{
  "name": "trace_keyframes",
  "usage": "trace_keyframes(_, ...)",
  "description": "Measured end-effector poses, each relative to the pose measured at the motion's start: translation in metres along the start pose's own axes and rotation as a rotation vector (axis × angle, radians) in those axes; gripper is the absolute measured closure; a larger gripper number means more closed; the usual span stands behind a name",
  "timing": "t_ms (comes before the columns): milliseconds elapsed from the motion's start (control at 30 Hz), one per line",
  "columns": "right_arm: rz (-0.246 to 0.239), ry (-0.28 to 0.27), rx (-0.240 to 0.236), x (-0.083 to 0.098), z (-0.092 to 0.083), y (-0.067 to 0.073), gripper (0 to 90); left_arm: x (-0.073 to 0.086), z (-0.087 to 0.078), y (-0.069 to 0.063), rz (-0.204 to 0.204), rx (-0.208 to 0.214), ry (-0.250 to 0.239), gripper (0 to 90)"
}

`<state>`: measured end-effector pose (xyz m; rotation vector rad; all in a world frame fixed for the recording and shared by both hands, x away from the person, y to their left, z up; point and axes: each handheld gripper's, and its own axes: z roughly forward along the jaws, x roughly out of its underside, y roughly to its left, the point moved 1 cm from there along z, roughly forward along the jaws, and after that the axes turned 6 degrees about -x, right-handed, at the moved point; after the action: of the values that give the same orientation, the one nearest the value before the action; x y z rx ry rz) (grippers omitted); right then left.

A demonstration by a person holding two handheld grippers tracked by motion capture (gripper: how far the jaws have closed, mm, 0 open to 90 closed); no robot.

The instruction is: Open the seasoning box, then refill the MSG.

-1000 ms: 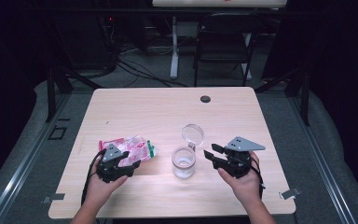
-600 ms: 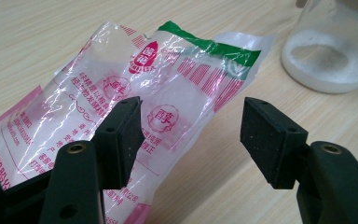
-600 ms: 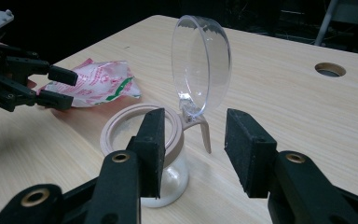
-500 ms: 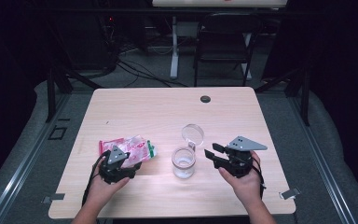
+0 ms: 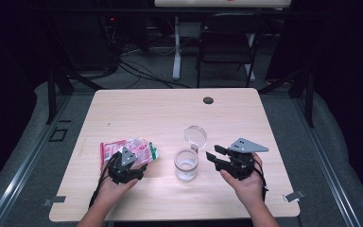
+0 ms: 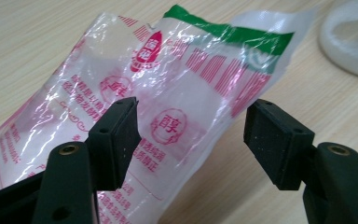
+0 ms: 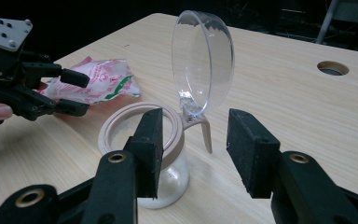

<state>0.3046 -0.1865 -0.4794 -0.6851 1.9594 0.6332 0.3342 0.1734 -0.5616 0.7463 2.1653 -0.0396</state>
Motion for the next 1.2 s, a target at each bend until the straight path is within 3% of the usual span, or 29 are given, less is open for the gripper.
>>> trace_keyframes(167, 0.002, 0.0, 0.0, 0.002, 0.001, 0.0, 55.3, 0.0, 0.006, -0.003, 0.023, -0.036, 0.016, 36.9)
trace_keyframes(333, -0.001, -0.005, 0.0, 0.003, -0.002, 0.001, 55.1, -0.001, 0.012, -0.002, 0.019, -0.059, 0.025, 40.1)
trace_keyframes(500, 0.002, -0.02, 0.002, 0.002, -0.005, 0.0, 54.9, -0.003, 0.014, -0.003, 0.021, -0.051, 0.026, 53.5)
trace_keyframes(800, 0.001, -0.024, 0.005, 0.002, -0.006, 0.0, 54.7, -0.005, 0.016, -0.001, 0.007, -0.081, 0.026, 70.9)
trace_keyframes(900, 0.004, -0.026, 0.005, 0.002, -0.006, 0.0, 54.7, -0.005, 0.014, 0.0, -0.004, -0.082, 0.023, 81.5)
trace_keyframes(1100, 0.008, -0.023, 0.008, 0.003, -0.007, -0.002, 54.8, -0.005, 0.006, 0.012, -0.077, -0.052, 0.002, 88.1)
trace_keyframes(1200, 0.009, -0.022, 0.01, 0.003, -0.008, -0.002, 54.8, -0.005, 0.002, 0.015, -0.086, -0.05, -0.008, 88.4)
